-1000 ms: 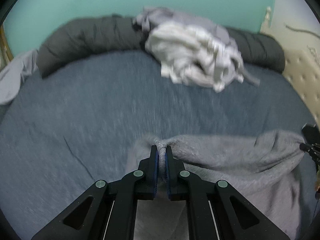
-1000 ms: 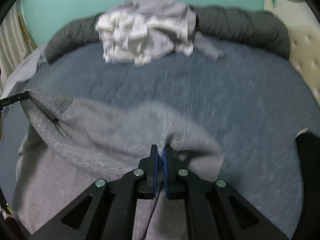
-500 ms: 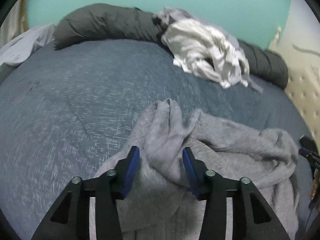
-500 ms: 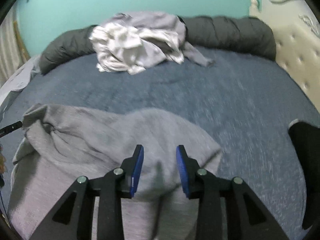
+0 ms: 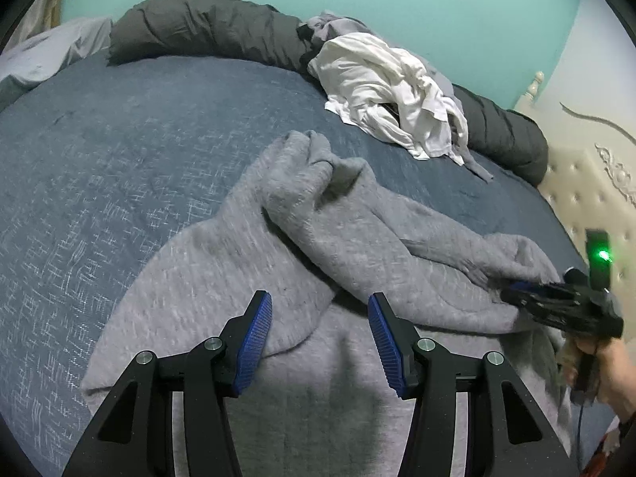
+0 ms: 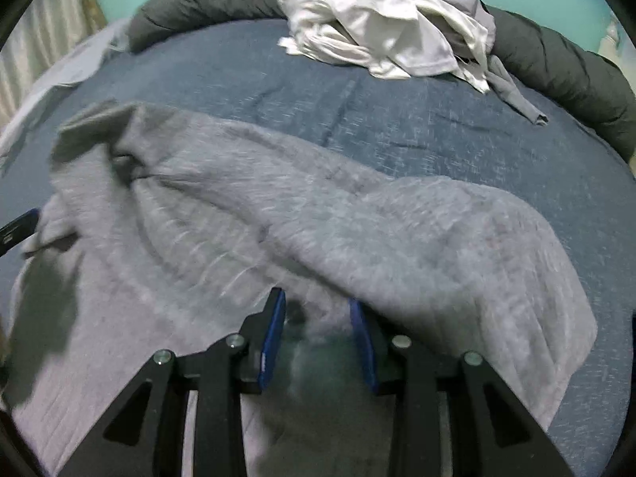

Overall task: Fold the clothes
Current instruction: 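Lower the sweatshirt onto the bed and open the left gripper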

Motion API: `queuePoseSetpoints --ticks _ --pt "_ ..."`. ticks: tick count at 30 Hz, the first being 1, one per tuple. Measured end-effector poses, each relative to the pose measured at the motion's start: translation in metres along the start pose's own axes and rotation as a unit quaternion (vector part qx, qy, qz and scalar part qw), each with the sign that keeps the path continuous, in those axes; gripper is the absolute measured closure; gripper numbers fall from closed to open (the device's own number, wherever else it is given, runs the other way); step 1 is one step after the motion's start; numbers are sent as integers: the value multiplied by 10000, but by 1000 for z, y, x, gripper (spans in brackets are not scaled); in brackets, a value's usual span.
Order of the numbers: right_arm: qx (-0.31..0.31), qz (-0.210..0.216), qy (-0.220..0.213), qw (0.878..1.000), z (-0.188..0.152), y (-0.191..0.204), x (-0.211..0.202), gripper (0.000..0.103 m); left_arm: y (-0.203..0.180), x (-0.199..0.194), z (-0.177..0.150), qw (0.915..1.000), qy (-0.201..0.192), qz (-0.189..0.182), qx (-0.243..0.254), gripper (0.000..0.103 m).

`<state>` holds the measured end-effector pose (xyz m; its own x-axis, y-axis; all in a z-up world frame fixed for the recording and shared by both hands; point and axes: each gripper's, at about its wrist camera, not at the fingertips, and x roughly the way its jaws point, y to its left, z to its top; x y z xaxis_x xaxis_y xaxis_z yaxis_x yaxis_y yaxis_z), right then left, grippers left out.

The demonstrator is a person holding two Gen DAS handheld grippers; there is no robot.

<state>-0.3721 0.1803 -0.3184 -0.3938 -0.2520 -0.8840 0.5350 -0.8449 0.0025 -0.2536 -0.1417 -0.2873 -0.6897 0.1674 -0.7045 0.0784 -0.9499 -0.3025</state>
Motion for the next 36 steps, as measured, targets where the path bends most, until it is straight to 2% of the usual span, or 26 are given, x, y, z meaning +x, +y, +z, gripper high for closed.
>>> queuePoseSetpoints --ticks 2,8,10,12,14,15,20,26,36 --pt "94 2 93 9999 7 0 7 48 -2 1 -1 10000 -6 0 38 48" --pt "-37 -299 255 9992 21 -2 29 48 1 2 -5 10000 11 -77 51 48" --pt "-28 -298 260 9992 21 -4 33 56 3 1 -7 10000 17 -93 20 48" --pt "-92 -336 212 9992 20 -2 34 74 4 1 -8 9999 17 -101 10 48" --pt "-137 -337 119 9993 18 -1 30 86 6 1 -8 9999 16 -115 -13 48" --pt "-157 -333 66 9993 18 0 27 89 7 1 -8 9999 16 -122 -26 48" --pt "-138 -127 -262 9995 20 -6 -3 91 10 1 -8 9998 14 -175 -73 48" --pt "131 37 -616 9980 51 -20 -29 92 14 2 -8 9997 16 -193 -146 48" --pt "909 -136 -670 9935 115 -69 -14 93 21 2 -7 9996 17 -201 -216 48"
